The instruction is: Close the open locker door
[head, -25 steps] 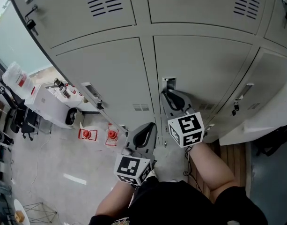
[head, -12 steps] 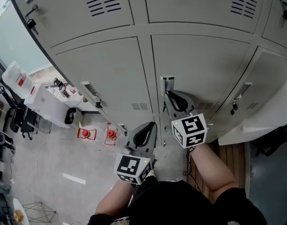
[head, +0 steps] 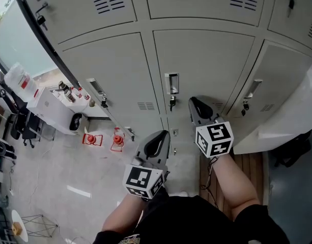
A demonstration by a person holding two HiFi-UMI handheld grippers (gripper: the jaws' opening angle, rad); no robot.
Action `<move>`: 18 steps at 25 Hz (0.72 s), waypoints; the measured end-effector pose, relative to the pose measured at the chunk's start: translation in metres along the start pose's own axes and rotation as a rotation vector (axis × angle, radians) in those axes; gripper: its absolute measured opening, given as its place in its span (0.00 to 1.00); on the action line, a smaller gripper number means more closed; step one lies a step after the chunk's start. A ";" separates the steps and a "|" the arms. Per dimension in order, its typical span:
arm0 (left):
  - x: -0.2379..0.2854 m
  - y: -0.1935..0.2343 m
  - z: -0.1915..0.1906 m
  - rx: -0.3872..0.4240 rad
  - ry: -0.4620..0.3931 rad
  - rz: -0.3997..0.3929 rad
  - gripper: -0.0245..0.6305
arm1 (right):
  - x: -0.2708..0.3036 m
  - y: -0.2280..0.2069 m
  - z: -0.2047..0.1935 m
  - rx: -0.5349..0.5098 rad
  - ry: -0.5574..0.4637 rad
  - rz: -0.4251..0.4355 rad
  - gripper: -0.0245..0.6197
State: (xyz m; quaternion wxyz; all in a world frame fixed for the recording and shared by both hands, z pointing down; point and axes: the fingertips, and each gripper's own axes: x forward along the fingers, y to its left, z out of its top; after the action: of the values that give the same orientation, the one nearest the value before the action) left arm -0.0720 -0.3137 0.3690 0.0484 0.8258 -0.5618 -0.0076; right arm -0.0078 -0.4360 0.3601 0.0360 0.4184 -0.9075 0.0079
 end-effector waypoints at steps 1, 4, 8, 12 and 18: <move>-0.003 -0.006 -0.001 0.000 0.000 0.000 0.07 | -0.007 0.000 0.000 -0.003 0.002 0.001 0.14; -0.013 -0.022 -0.004 -0.003 0.004 0.001 0.07 | -0.029 0.003 -0.003 -0.014 0.012 0.007 0.12; -0.025 -0.037 -0.010 -0.011 0.011 0.005 0.07 | -0.053 0.010 -0.011 -0.019 0.031 0.025 0.12; -0.037 -0.044 -0.015 -0.015 0.018 0.011 0.07 | -0.072 0.019 -0.019 -0.010 0.045 0.039 0.12; -0.058 -0.041 -0.019 -0.019 0.032 0.007 0.07 | -0.094 0.036 -0.026 0.047 0.043 0.031 0.12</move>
State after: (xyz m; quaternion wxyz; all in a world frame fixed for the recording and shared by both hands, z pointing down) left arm -0.0537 -0.2436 0.3822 0.0654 0.8233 -0.5638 0.0005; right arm 0.0270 -0.3403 0.3794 0.0454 0.4049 -0.9124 0.0389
